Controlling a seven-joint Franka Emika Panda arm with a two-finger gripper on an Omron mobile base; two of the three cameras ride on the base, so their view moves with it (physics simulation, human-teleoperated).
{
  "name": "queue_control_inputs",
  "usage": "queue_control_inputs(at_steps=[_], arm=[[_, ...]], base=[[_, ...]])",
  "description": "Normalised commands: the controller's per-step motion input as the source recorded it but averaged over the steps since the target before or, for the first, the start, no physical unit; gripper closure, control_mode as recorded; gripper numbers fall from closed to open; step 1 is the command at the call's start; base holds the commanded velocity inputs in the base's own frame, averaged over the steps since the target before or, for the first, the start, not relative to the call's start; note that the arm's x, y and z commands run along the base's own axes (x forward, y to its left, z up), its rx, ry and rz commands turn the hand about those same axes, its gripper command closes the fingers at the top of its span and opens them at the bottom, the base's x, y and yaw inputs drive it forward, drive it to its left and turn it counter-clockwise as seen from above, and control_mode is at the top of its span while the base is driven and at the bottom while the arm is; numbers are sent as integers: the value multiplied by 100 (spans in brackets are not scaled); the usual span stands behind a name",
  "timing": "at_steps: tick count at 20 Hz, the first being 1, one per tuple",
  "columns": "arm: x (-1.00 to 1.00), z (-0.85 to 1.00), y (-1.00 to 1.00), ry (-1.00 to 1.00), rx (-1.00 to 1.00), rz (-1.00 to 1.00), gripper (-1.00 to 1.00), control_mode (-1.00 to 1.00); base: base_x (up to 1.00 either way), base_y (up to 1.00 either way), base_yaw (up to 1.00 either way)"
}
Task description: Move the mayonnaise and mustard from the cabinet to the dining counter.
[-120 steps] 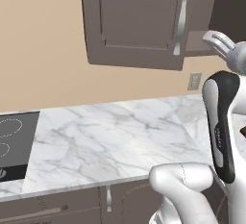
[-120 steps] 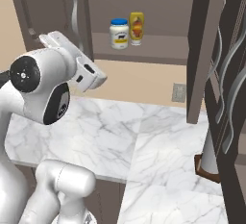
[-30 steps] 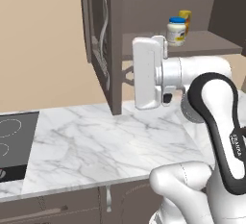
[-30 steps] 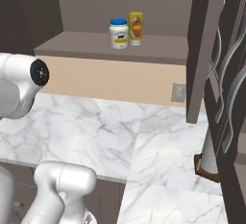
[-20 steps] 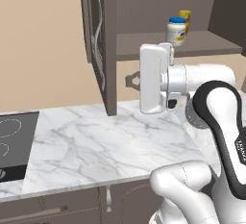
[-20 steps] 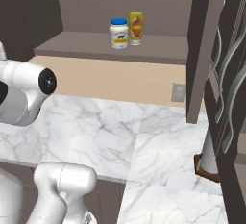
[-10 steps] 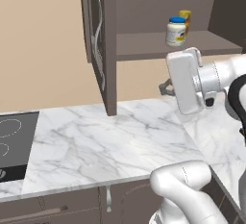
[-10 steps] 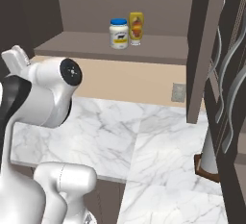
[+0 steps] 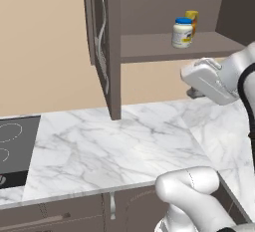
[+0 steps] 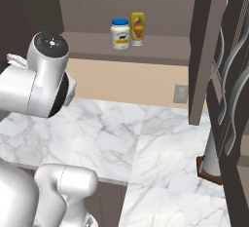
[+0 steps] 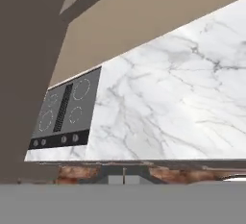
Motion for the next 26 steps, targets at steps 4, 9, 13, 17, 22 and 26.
queue_control_inputs(at_steps=[4,9,13,17,22,26], arm=[[0,3,-48,-20,-65,0,100,-100],[0,0,-80,-9,-45,0,100,-100],[0,0,-39,-2,-15,0,100,-100],[0,0,-12,0,-2,0,-100,-100],[0,-2,0,-1,0,0,-100,-100],[0,4,0,-3,0,-3,-100,-100]], base=[[0,0,0],[0,0,0],[0,0,0],[0,0,0],[0,0,0],[0,0,0]])
